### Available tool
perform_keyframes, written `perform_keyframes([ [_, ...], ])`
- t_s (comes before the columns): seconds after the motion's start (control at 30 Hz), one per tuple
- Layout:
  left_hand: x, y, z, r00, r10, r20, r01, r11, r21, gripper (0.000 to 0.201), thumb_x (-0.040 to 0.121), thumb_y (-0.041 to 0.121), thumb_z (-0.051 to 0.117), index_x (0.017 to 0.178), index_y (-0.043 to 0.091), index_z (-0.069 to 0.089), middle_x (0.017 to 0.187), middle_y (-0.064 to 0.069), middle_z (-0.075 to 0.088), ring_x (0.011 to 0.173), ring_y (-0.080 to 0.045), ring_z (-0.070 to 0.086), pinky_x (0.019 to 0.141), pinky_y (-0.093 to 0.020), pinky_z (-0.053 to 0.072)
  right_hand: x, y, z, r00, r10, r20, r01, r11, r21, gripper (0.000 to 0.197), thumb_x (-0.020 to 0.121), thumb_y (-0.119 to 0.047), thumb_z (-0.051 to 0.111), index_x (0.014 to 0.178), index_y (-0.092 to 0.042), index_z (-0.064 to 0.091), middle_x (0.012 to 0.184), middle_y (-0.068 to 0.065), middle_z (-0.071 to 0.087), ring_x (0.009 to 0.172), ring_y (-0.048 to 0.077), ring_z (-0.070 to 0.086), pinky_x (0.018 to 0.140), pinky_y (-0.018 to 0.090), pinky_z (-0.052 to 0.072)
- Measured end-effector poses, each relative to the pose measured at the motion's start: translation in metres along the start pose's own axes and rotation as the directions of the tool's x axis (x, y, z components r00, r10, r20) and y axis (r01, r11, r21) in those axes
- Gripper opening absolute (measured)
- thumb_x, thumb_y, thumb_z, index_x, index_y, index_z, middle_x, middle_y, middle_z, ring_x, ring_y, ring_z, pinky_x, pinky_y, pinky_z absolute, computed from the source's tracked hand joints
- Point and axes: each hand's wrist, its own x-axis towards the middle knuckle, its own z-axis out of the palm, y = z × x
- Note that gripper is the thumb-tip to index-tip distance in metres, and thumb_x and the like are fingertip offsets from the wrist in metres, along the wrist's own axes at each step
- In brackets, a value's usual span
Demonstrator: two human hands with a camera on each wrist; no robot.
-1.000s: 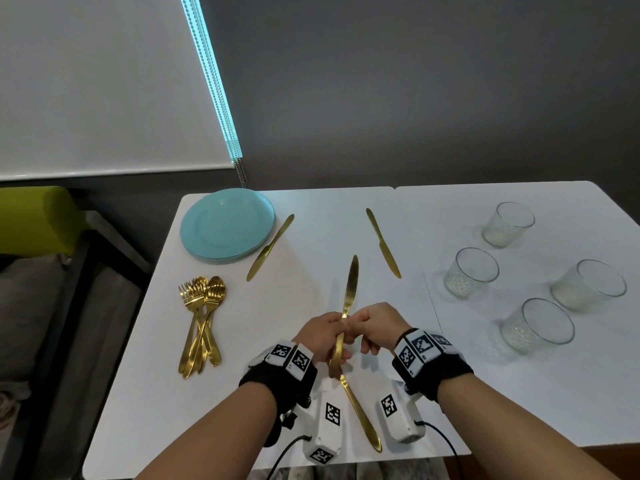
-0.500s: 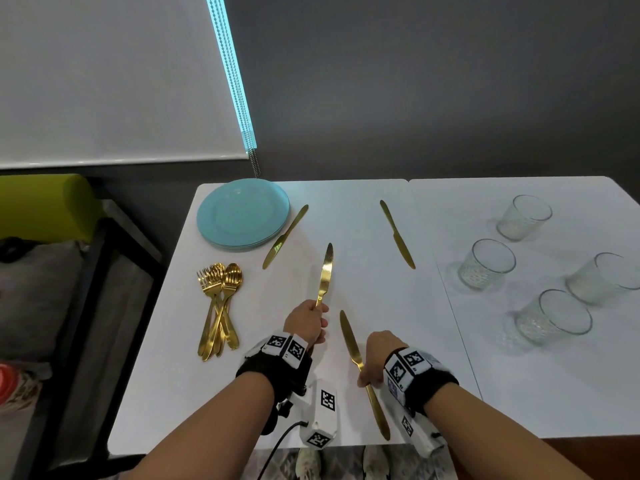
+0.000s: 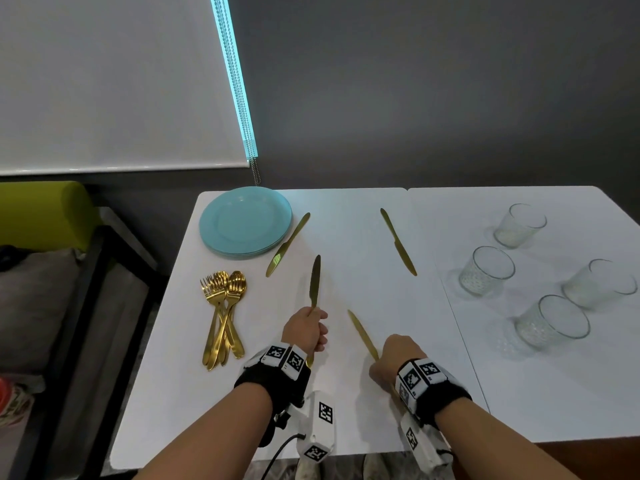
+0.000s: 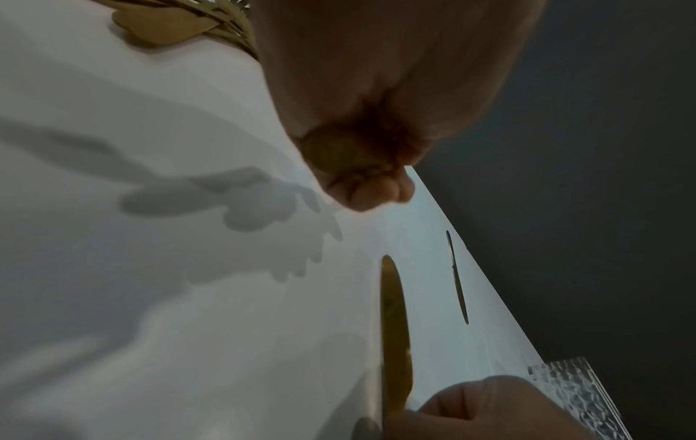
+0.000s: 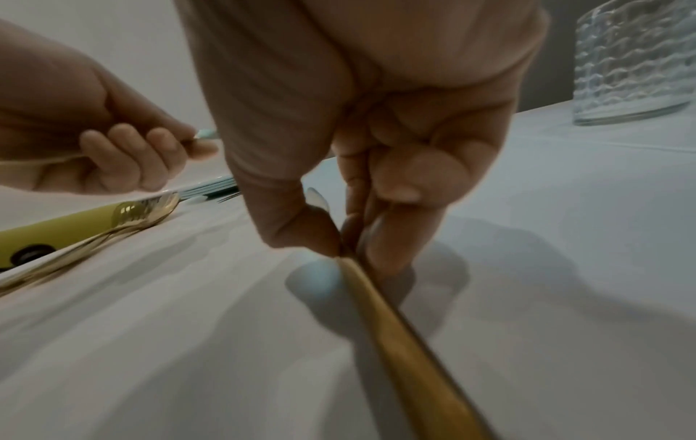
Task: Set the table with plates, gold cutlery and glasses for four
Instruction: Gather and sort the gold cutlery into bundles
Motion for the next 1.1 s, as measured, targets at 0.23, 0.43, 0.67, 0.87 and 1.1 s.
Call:
perform_keyframes([
  [0.23, -0.002, 0.011, 0.007, 0.992, -0.029, 0.119, 0.040, 0.995, -0.092, 0.022, 0.100, 0.014, 0.032, 0.088, 0.005, 0.048, 0.072, -0.011, 0.052, 0.058, -0.020, 0.052, 0.048, -0.020, 0.046, 0.008, -0.007, -0.036, 0.989, -0.092, 0.116, 0.030, 0.894, 0.448, 0.020, 0.079, -0.013, 0.062, 0.060, -0.008, 0.063, 0.051, 0.007, 0.065, 0.040, 0.015, 0.050, 0.042, 0.020, 0.039],
  [0.43, 0.004, 0.020, 0.021, 0.983, -0.004, 0.185, 0.008, 1.000, -0.020, 0.022, 0.100, 0.020, 0.032, 0.100, 0.008, 0.050, 0.082, -0.012, 0.061, 0.066, -0.022, 0.061, 0.061, -0.027, 0.053, 0.017, -0.030, -0.065, 0.983, -0.166, 0.076, 0.075, 0.749, 0.659, 0.011, 0.081, -0.011, 0.062, 0.074, -0.005, 0.066, 0.086, 0.016, 0.071, 0.044, 0.016, 0.047, 0.040, 0.020, 0.034],
  [0.67, 0.026, 0.036, 0.042, 0.993, 0.051, 0.109, -0.054, 0.998, 0.029, 0.028, 0.102, 0.027, 0.028, 0.097, 0.009, 0.049, 0.070, -0.007, 0.057, 0.051, -0.020, 0.051, 0.062, -0.035, 0.051, 0.043, -0.048, -0.083, 0.969, -0.228, 0.093, 0.125, 0.782, 0.610, 0.016, 0.083, -0.017, 0.062, 0.067, -0.014, 0.061, 0.063, 0.002, 0.060, 0.043, 0.009, 0.047, 0.036, 0.016, 0.037],
  [0.87, 0.053, 0.054, 0.051, 0.999, 0.030, 0.029, -0.032, 0.997, 0.077, 0.026, 0.101, 0.023, 0.027, 0.099, 0.015, 0.051, 0.066, -0.003, 0.046, 0.051, -0.014, 0.040, 0.047, -0.024, 0.035, 0.080, -0.043, -0.118, 0.969, -0.241, 0.055, 0.150, 0.749, 0.646, 0.013, 0.083, -0.020, 0.068, 0.090, -0.010, 0.071, 0.076, -0.002, 0.068, 0.065, 0.015, 0.059, 0.058, 0.022, 0.047],
  [1.1, 0.082, 0.071, 0.047, 1.000, 0.013, -0.016, -0.011, 0.994, 0.113, 0.024, 0.098, 0.026, 0.037, 0.103, 0.009, 0.053, 0.069, 0.000, 0.043, 0.054, -0.013, 0.037, 0.048, -0.022, 0.032, 0.173, -0.024, -0.165, 0.969, 0.004, -0.247, 0.055, 0.971, 0.231, 0.025, 0.087, -0.015, 0.057, 0.064, -0.006, 0.053, 0.079, 0.008, 0.060, 0.067, 0.022, 0.052, 0.042, 0.021, 0.029],
])
